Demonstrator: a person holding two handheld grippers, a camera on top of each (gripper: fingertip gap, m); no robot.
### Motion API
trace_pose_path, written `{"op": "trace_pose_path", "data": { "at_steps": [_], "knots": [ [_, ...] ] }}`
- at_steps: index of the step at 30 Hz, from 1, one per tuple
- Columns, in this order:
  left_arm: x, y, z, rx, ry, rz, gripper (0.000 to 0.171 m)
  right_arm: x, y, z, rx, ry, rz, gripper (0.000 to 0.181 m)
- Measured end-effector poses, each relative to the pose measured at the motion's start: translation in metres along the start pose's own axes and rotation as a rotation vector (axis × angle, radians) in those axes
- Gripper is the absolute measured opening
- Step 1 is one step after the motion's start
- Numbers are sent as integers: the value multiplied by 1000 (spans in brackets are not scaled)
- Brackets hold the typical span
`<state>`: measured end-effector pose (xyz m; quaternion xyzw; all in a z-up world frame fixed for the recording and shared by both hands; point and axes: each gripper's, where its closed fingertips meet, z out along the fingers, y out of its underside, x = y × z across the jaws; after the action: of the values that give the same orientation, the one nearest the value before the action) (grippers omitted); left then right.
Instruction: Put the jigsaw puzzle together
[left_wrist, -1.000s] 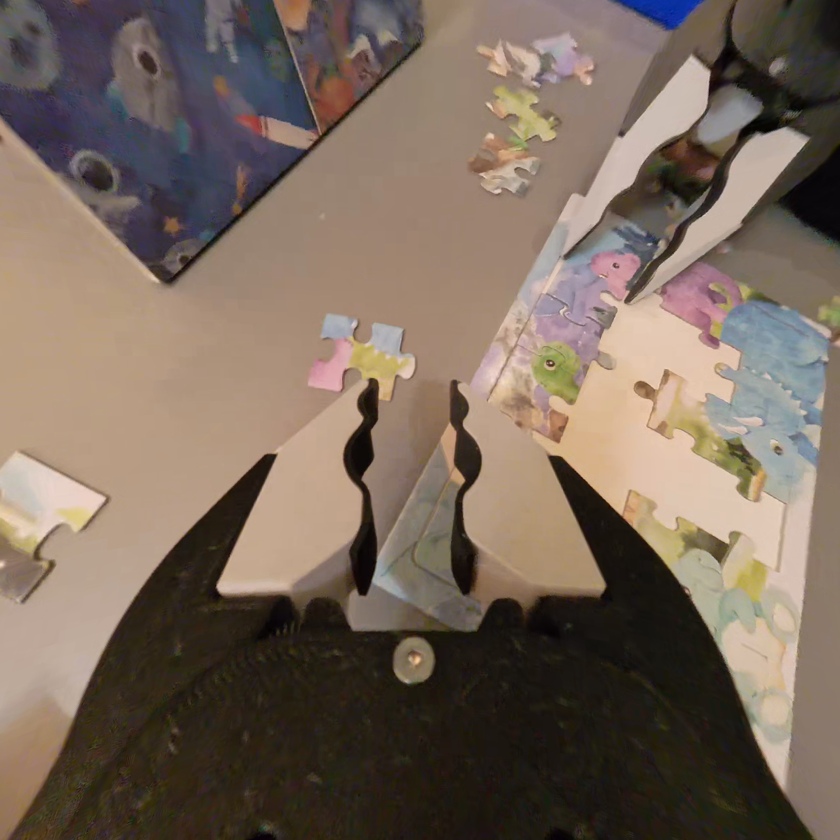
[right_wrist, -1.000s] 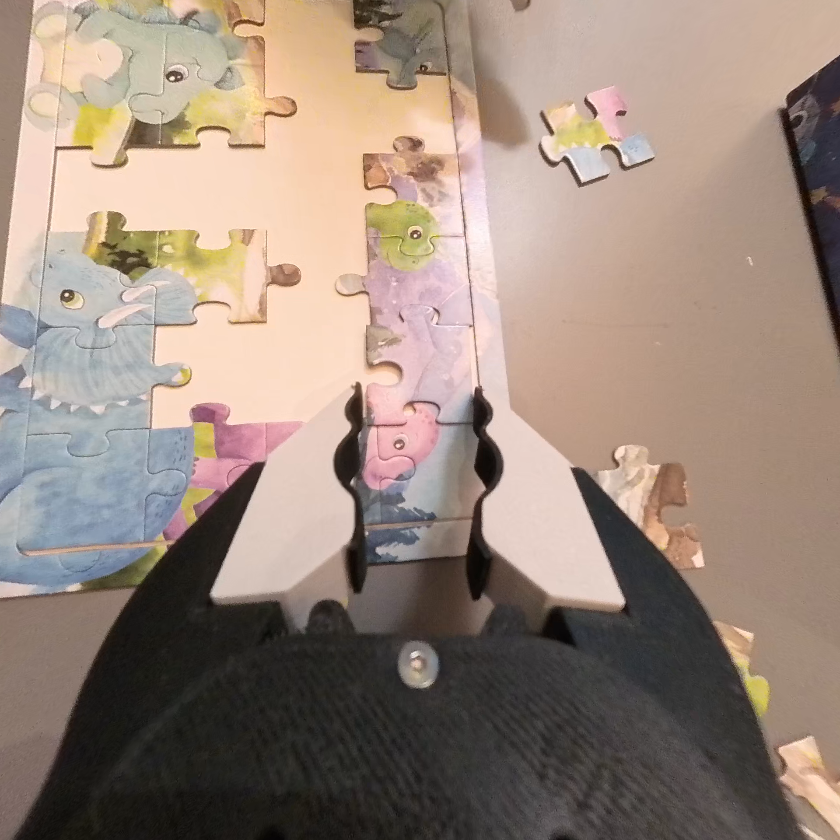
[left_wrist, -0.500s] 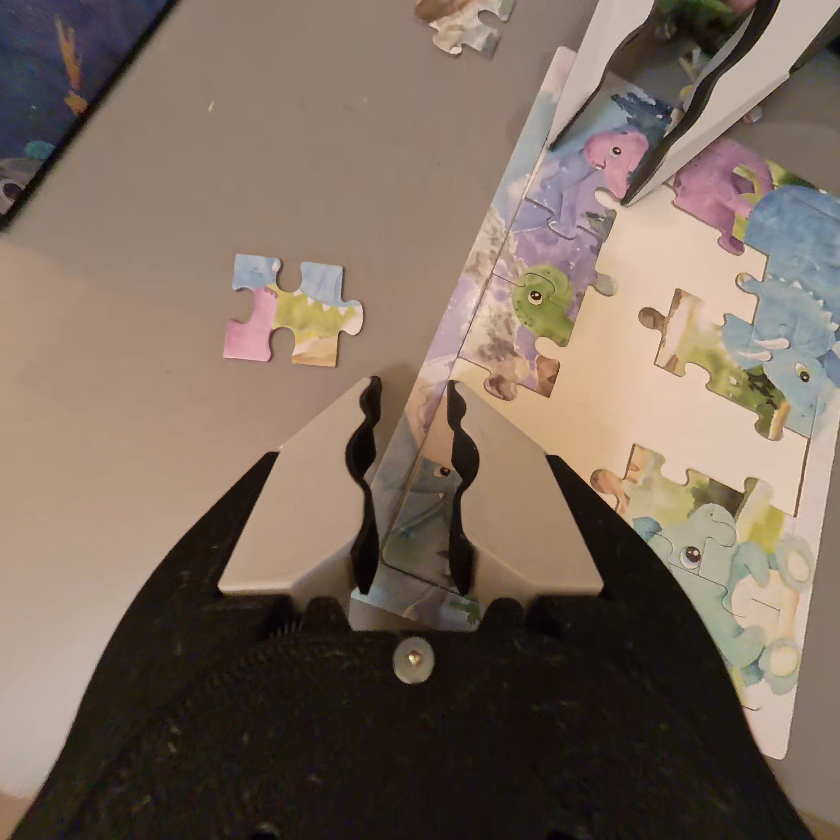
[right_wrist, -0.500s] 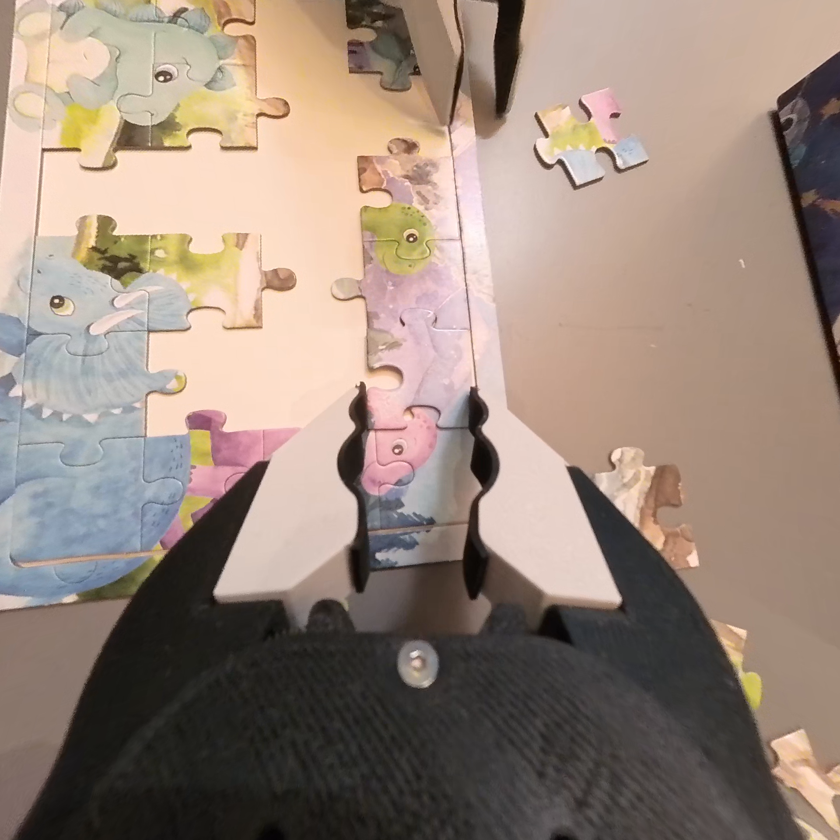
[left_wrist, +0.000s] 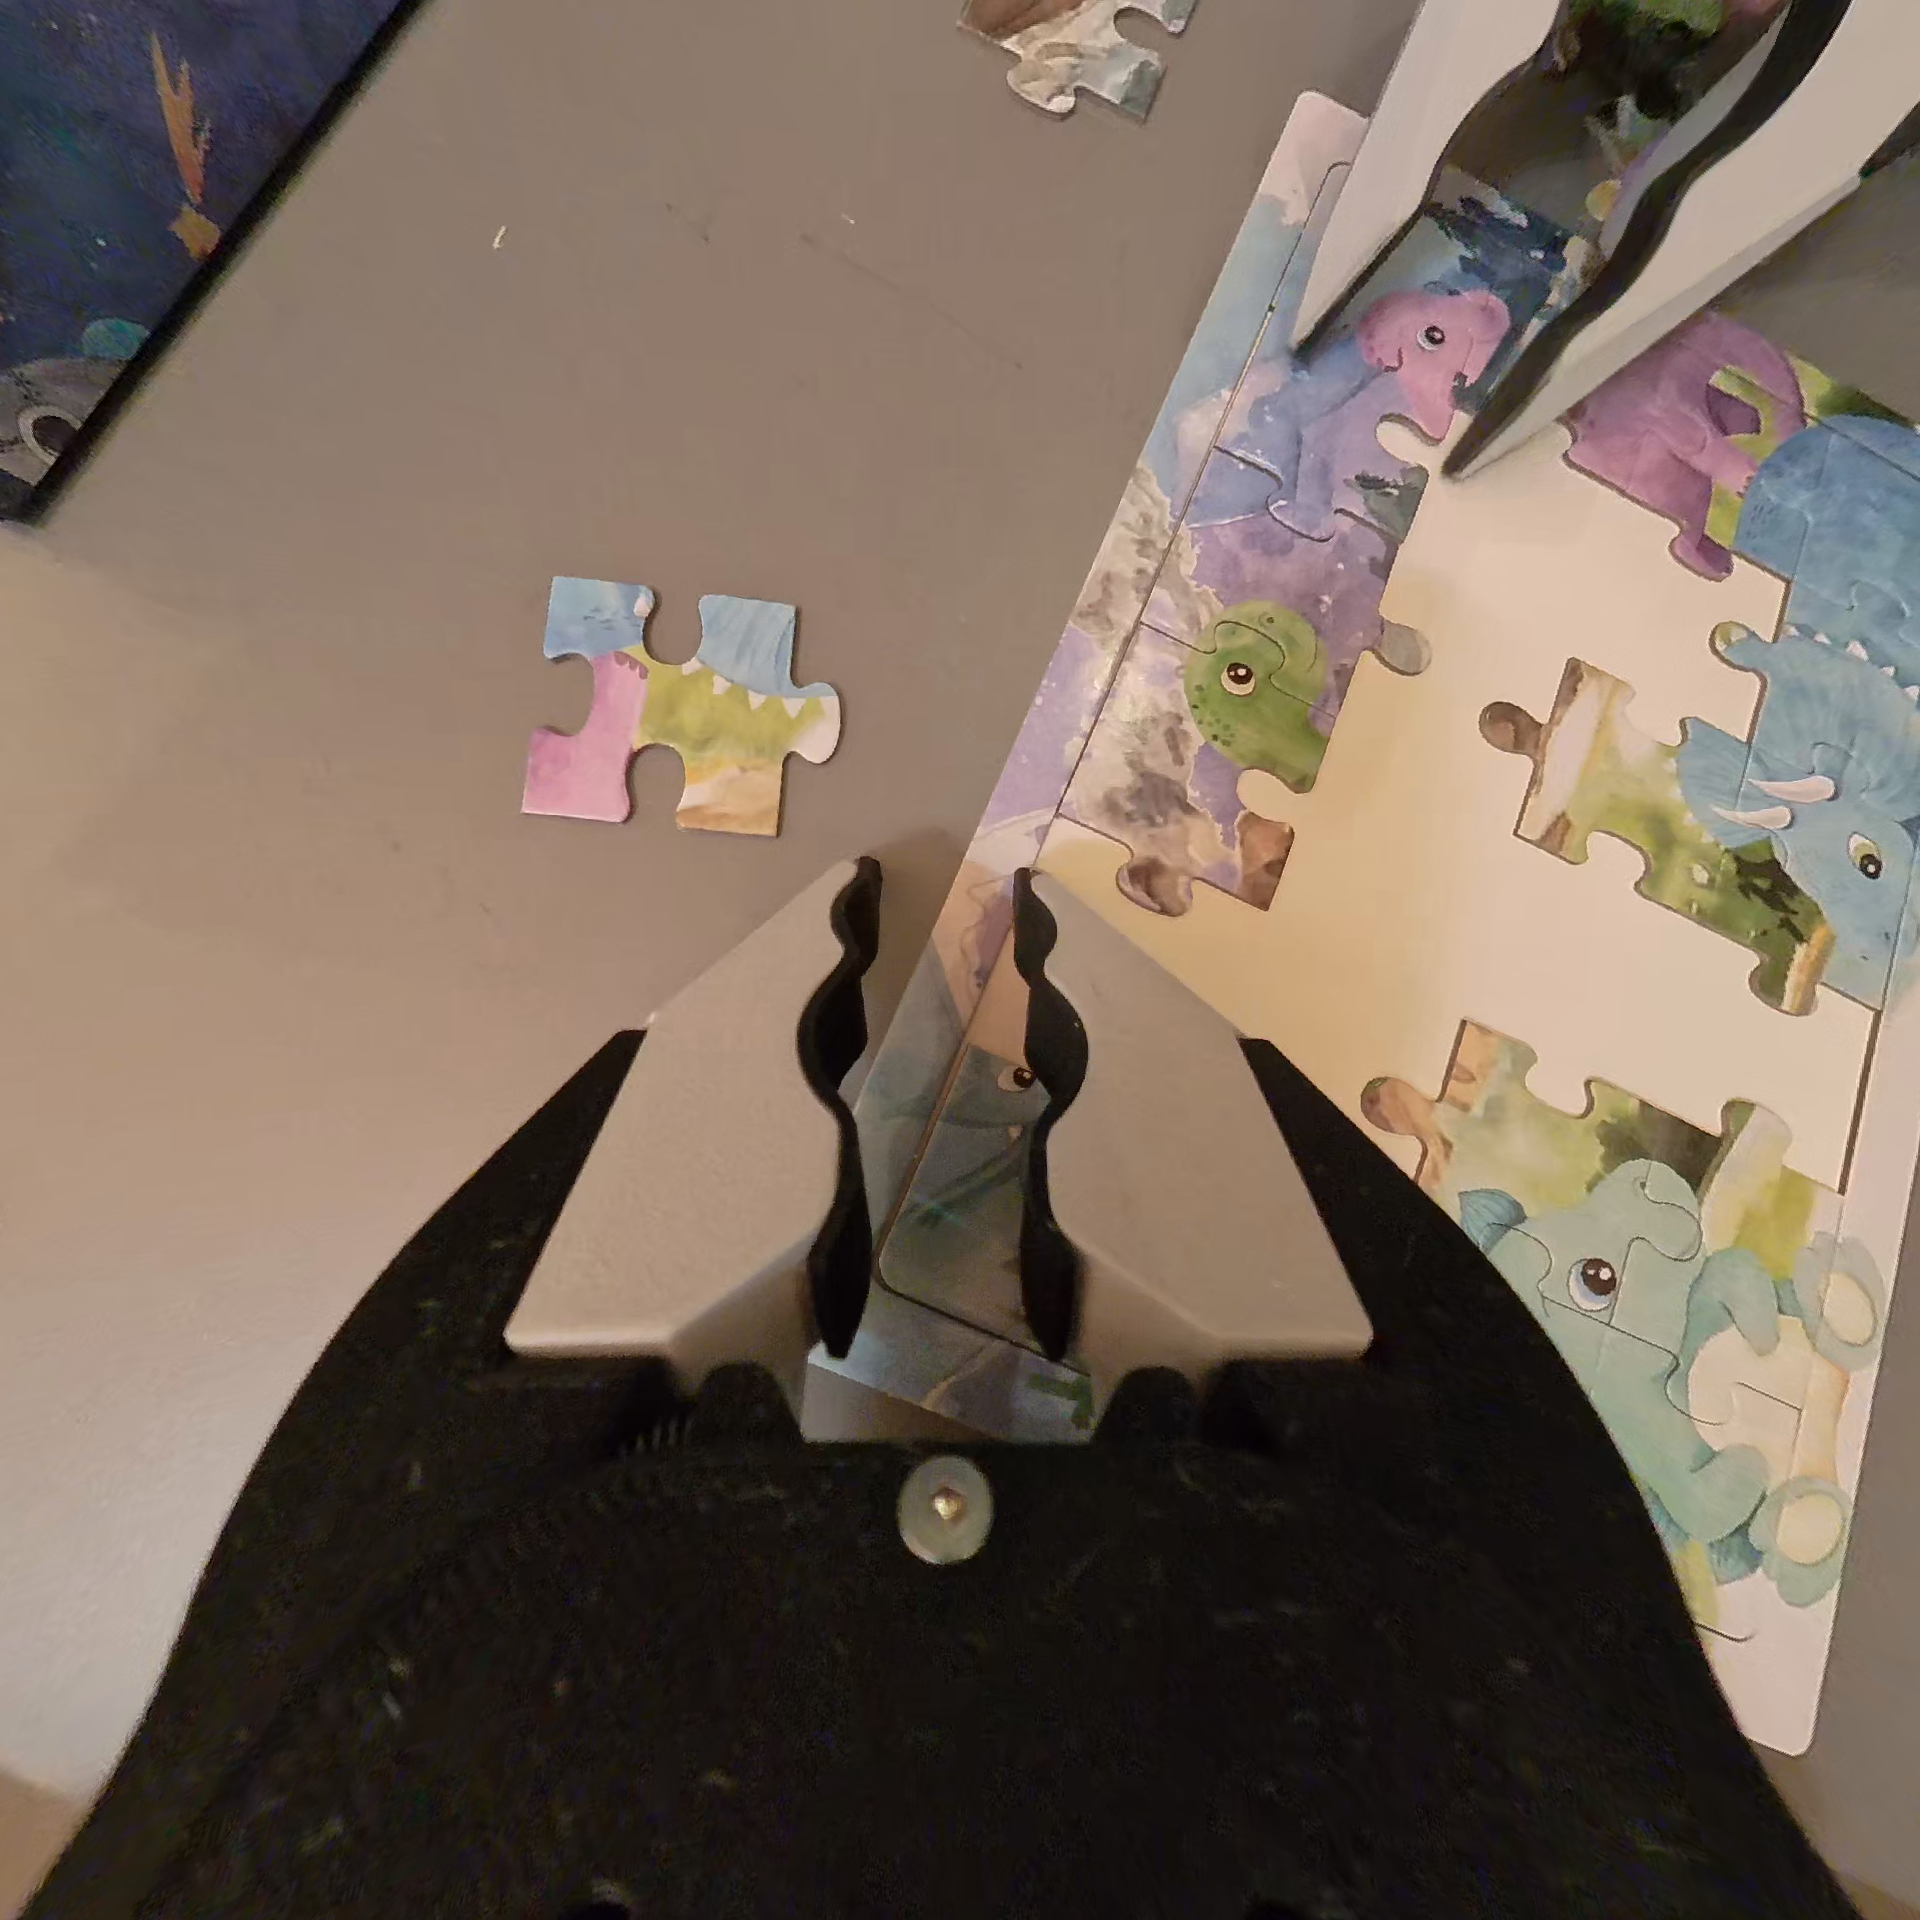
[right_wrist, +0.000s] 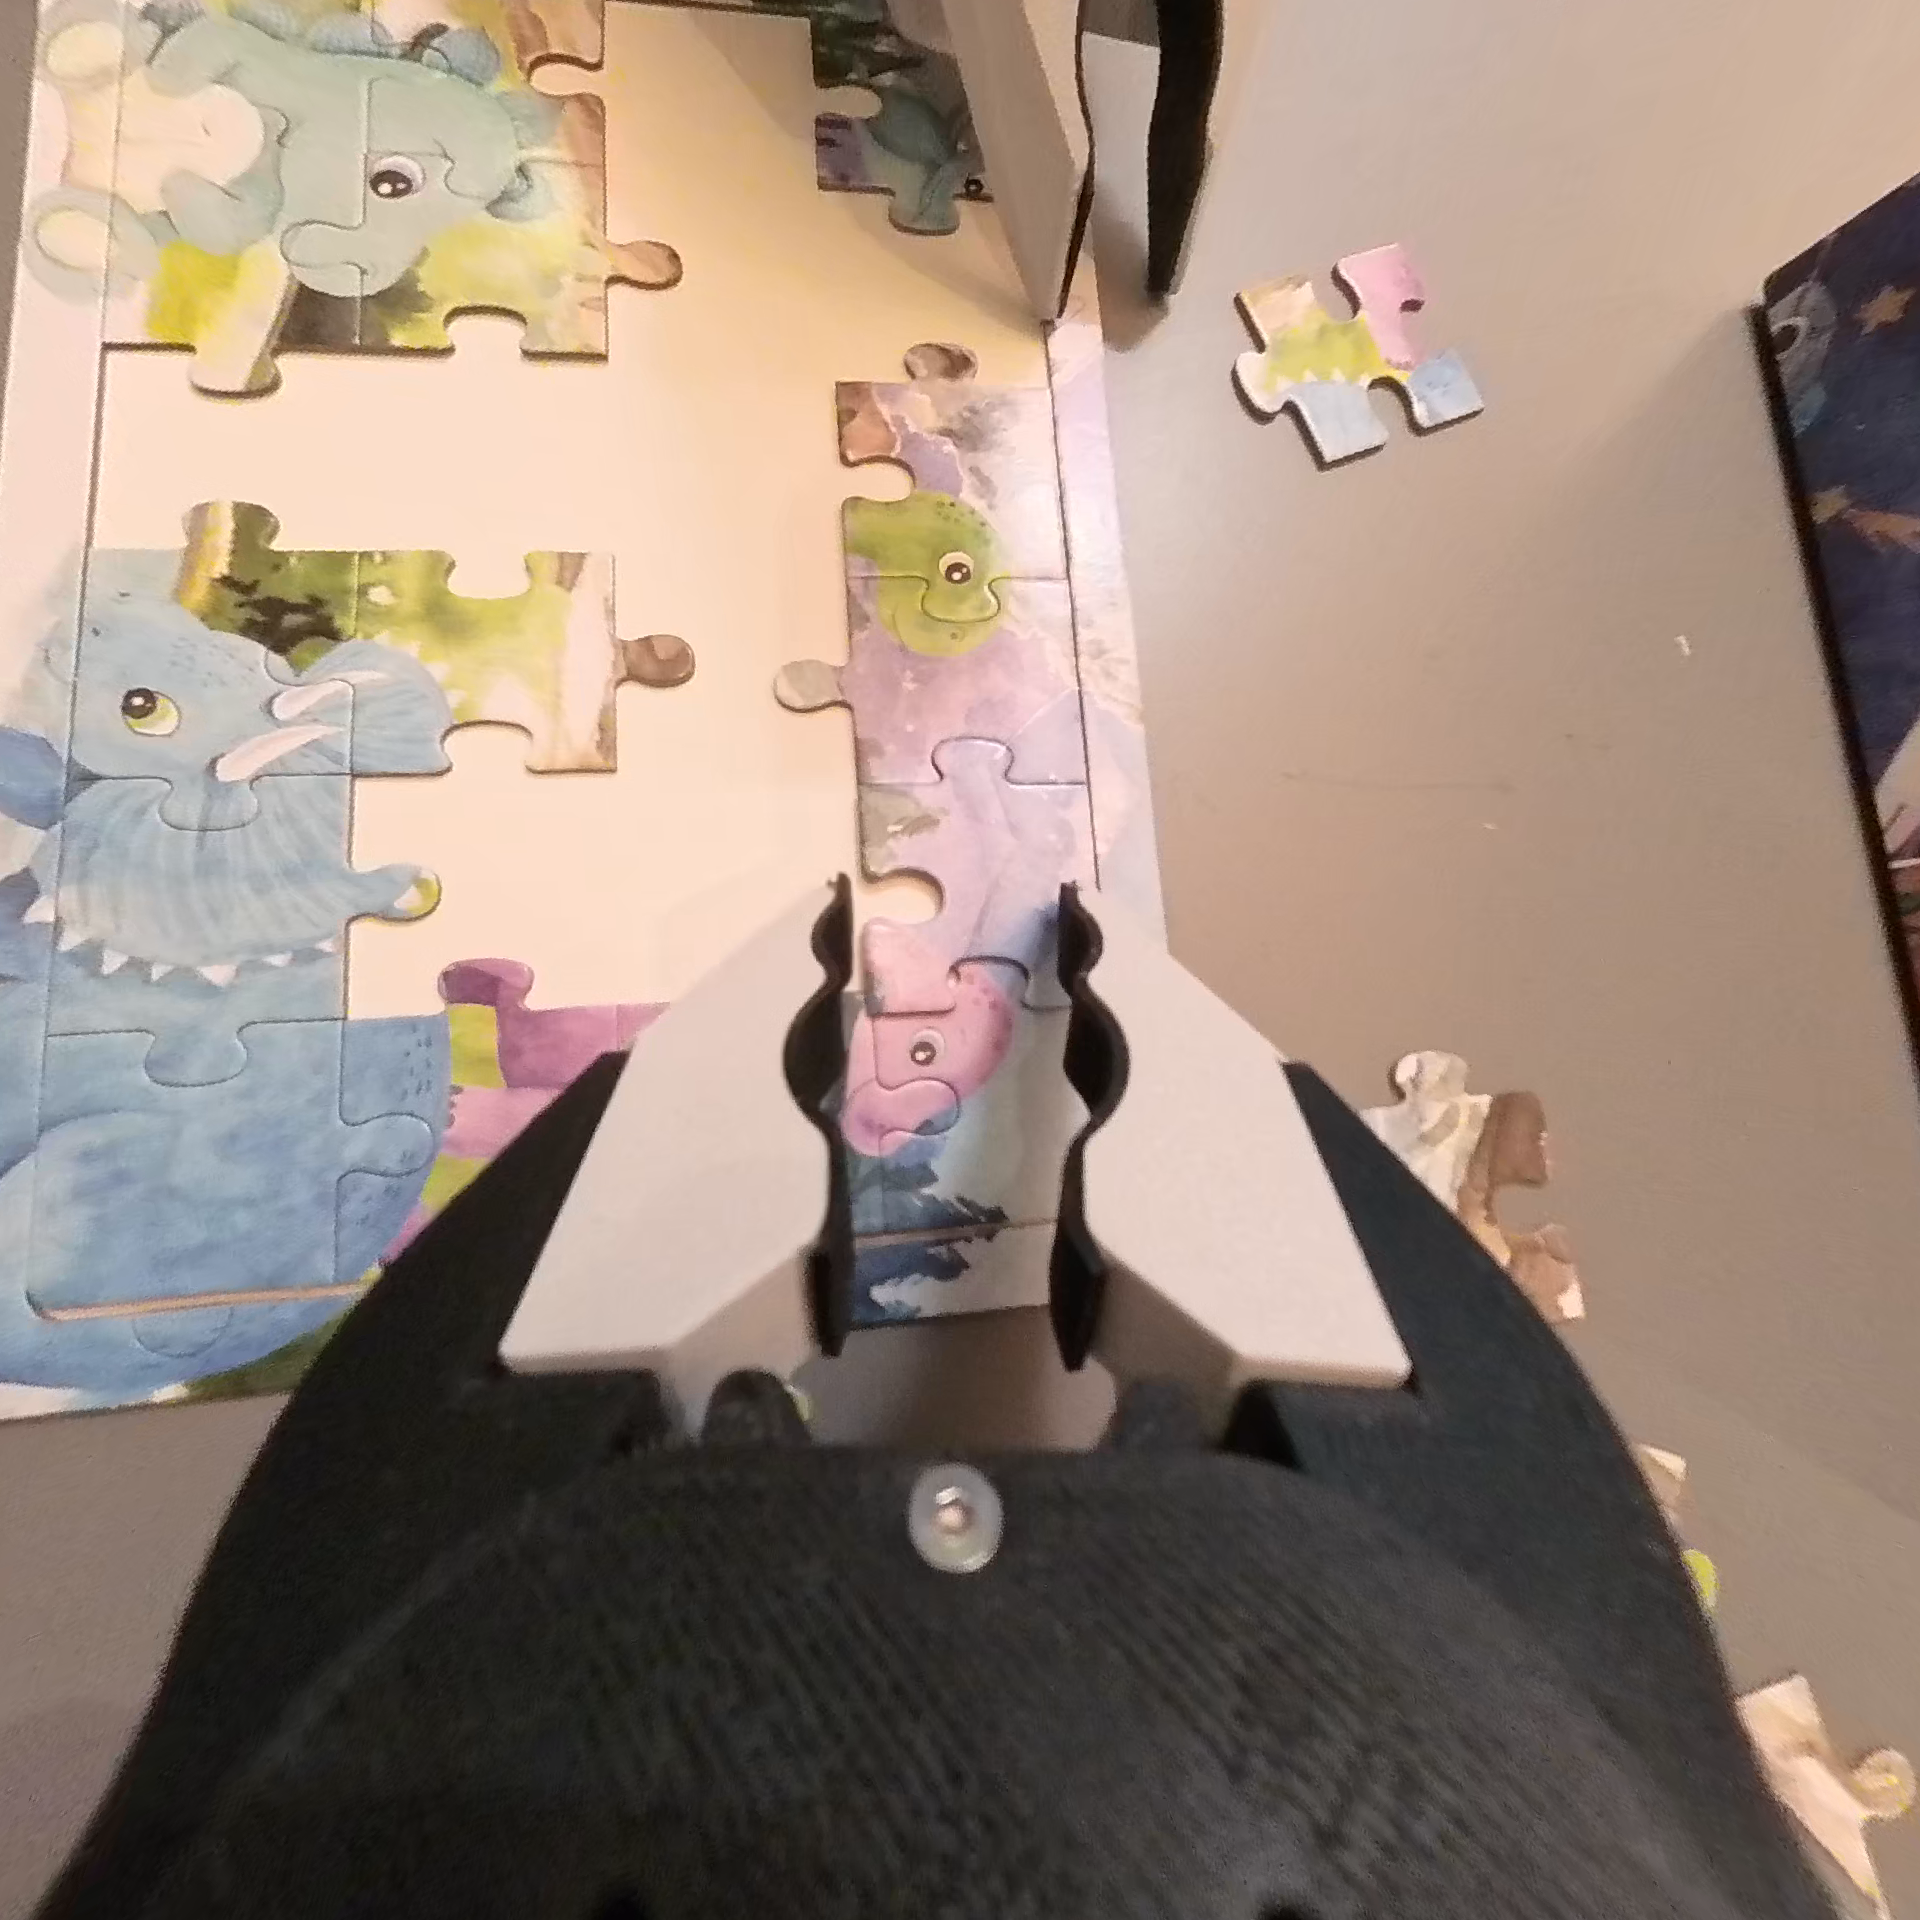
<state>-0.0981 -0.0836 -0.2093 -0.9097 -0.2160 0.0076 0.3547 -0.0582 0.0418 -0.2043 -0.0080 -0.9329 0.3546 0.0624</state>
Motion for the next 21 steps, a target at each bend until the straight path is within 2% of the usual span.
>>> {"op": "trace_pose_path", "data": {
  "at_steps": [10,21],
  "knots": [
    [-1,1,0,-5,-9,-1,21,1,8,-4,-27,-14,30,32],
    [-1,0,0,-3,-6,-3,16,-2,1,3,-25,-4,27,30]
  ]
}}
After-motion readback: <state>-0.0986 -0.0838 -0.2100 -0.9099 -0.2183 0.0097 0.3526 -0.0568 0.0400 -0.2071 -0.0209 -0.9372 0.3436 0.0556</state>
